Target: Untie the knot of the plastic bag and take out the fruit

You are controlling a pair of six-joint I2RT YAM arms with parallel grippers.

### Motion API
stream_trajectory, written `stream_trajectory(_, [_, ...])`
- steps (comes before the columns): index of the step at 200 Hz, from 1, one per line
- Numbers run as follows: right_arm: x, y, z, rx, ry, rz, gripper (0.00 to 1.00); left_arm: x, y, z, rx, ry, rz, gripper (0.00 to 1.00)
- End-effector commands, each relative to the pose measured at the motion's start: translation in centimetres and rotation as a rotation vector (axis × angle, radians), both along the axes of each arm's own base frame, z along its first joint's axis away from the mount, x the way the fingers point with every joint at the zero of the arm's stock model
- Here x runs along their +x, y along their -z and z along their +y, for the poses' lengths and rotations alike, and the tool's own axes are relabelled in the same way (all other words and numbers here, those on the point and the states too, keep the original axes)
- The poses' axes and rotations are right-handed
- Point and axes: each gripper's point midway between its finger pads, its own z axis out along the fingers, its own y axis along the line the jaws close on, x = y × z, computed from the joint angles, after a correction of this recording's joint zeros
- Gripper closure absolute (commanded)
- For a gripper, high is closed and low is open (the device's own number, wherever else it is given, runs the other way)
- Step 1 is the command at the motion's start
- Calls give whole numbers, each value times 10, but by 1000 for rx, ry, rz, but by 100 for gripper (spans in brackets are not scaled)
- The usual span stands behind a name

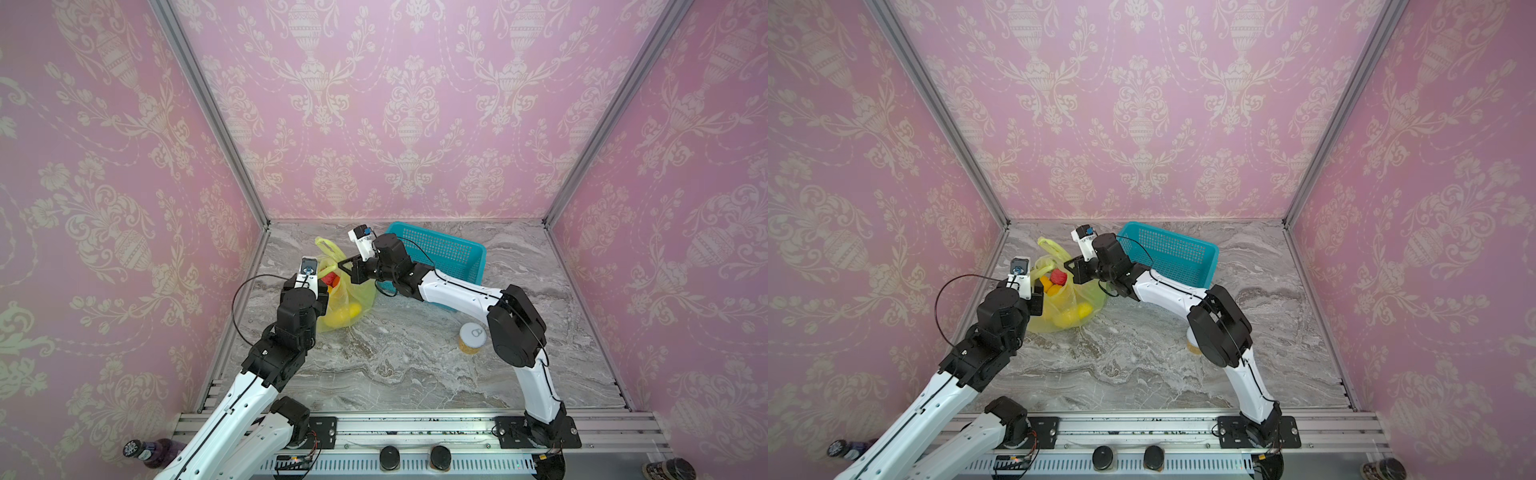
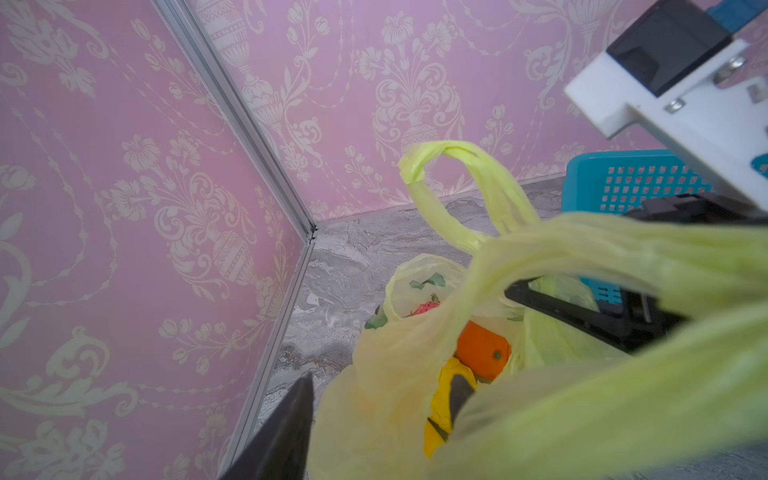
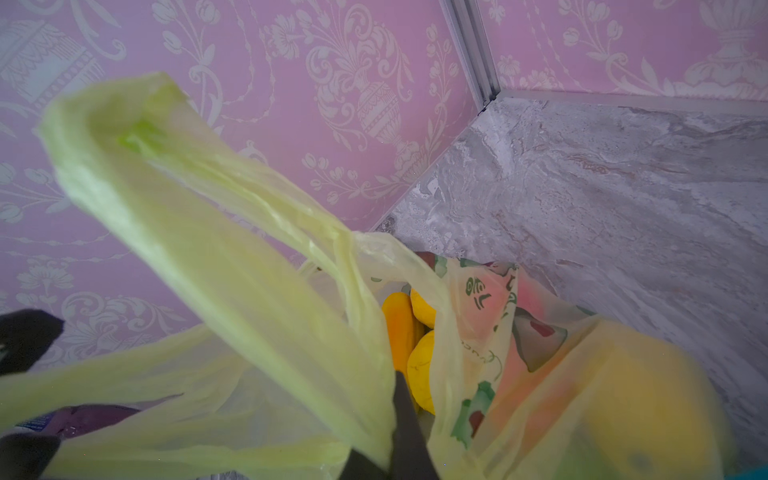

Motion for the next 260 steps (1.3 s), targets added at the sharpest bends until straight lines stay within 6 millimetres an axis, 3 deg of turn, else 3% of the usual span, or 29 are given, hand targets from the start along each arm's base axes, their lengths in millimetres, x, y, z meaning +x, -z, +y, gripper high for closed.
stream_trajectory(1, [-8, -19, -2, 81, -52, -90, 100, -5, -45, -1, -61, 15, -40, 18])
stream_trajectory(32, [-12, -7, -28, 102, -75, -49, 100, 1, -120, 3, 14, -4, -95, 7])
stream_trajectory(46, [-12, -13, -39, 119, -77, -28, 100, 20, -139, 3, 104, -24, -78, 4])
stream_trajectory(58, [-21, -20, -44, 117, -115, -42, 100, 42, -143, 2, 183, -23, -29, 3])
stream_trajectory(80, [-31, -28, -59, 103, -85, -95, 99, 90, -126, 14, 245, -33, 119, 4])
stream_trajectory(107, [-37, -27, -58, 99, -93, -96, 99, 118, -108, 36, 116, 22, 171, 5])
stream_trajectory(118, [-37, -24, -55, 95, -103, -85, 100, 125, -89, 32, 97, 84, 222, 7])
stream_trajectory(129, [-36, -22, -51, 97, -110, -77, 100, 129, -56, 20, 113, 178, 329, 11])
stream_trajectory(147, [-34, -20, -50, 97, -110, -73, 100, 126, -2, 5, 127, 304, 487, 16])
stream_trajectory(157, [-34, -19, -50, 92, -106, -76, 100, 120, 18, -1, 135, 360, 519, 17])
stream_trajectory(196, [-31, -12, -49, 73, -93, -65, 100, 93, 22, -34, 46, 572, 453, 12])
stream_trajectory(230, [-29, -12, -51, 64, -79, -67, 100, 73, 64, -38, 118, 644, 544, 14])
stream_trajectory(260, [-32, -10, -50, 62, -88, -62, 100, 70, 61, -41, 163, 635, 513, 11])
